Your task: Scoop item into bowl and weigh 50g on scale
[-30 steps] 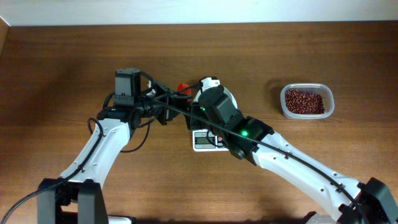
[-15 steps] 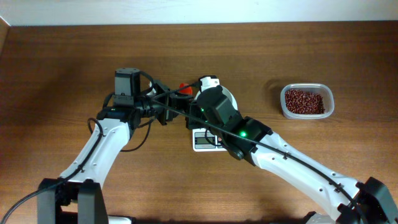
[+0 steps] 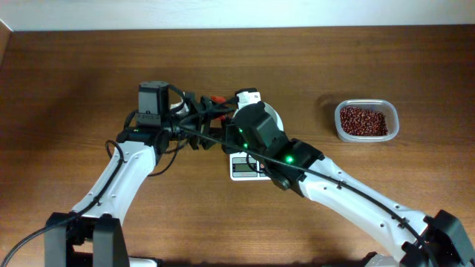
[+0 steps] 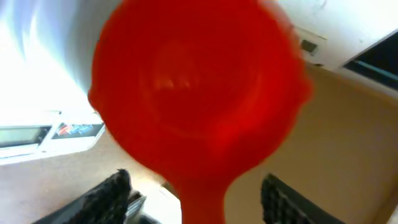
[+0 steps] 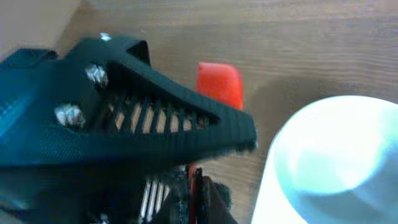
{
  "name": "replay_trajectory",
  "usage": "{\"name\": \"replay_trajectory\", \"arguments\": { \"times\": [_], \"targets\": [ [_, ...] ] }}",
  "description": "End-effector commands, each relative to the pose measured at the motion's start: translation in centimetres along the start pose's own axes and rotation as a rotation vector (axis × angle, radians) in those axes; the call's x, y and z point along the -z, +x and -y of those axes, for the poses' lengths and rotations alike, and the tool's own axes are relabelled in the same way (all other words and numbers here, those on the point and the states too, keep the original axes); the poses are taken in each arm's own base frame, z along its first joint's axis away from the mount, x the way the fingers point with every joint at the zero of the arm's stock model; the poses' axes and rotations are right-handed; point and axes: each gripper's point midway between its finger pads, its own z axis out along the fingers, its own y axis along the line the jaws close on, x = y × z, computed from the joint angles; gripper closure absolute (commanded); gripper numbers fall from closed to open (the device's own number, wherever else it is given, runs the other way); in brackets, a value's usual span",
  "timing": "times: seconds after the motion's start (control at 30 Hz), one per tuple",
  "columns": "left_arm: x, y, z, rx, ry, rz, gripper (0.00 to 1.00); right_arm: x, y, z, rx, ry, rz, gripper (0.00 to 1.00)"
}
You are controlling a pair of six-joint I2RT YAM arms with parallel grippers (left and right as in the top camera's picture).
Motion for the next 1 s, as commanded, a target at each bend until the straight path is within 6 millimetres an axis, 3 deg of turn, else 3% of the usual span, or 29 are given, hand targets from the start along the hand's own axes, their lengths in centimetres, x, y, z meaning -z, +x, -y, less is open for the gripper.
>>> {"name": "replay_trajectory", "arguments": {
  "times": [0.0,0.1,0.17,0.3,0.4,0.53,0.6,0.63,0.8,0.87,0.97],
  "targets": [
    [0.5,-1.2,1.3,-0.178,0.015,0.079,0.24,1.0,-2.1,-1.1,0.061,-0.011,0.004,0.96],
    [0.7,-1.8,3.6,-0.377,0.085,0.117,0.19,3.4,-4.1,-0.5,0.061,-0.014,-0.091,0.96],
    [0.8,-2.1,3.9,-0.411,0.090,0.134,0.18,4.6,-4.9,0.3,0.051,-0.015,-0.132,0.96],
    [1.8,-4.3,3.6,-0.468,0.055,0.234,0.18,8.1,-5.7,4.8,0.012,0.027,-0.261,0.96],
    [2.0,-4.5,3.3,-0.581,0.035,0.241,0.18,10.5,-5.7,9.2,-0.006,0.120,-0.328,0.96],
    [1.9,-4.2,2.3,-0.754,-0.018,0.222,0.19,16.0,-7.1,16.8,-0.118,0.276,-0.358,0.96],
    [1.8,-4.1,1.8,-0.789,-0.039,0.210,0.19,17.8,-6.5,20.4,-0.167,0.391,-0.382,0.96],
    [1.8,-4.1,1.5,-0.798,-0.049,0.204,0.19,18.9,-5.6,23.3,-0.203,0.498,-0.422,0.96],
    [1.7,-3.8,0.8,-0.840,-0.075,0.185,0.18,18.9,-3.9,29.8,-0.239,0.674,-0.532,0.96],
    [1.7,-3.7,0.2,-0.861,-0.092,0.170,0.18,18.0,-3.4,31.9,-0.235,0.719,-0.566,0.96],
    [1.7,-3.5,-0.6,-0.868,-0.119,0.152,0.18,16.4,-3.0,33.3,-0.207,0.719,-0.602,0.96]
  ]
}}
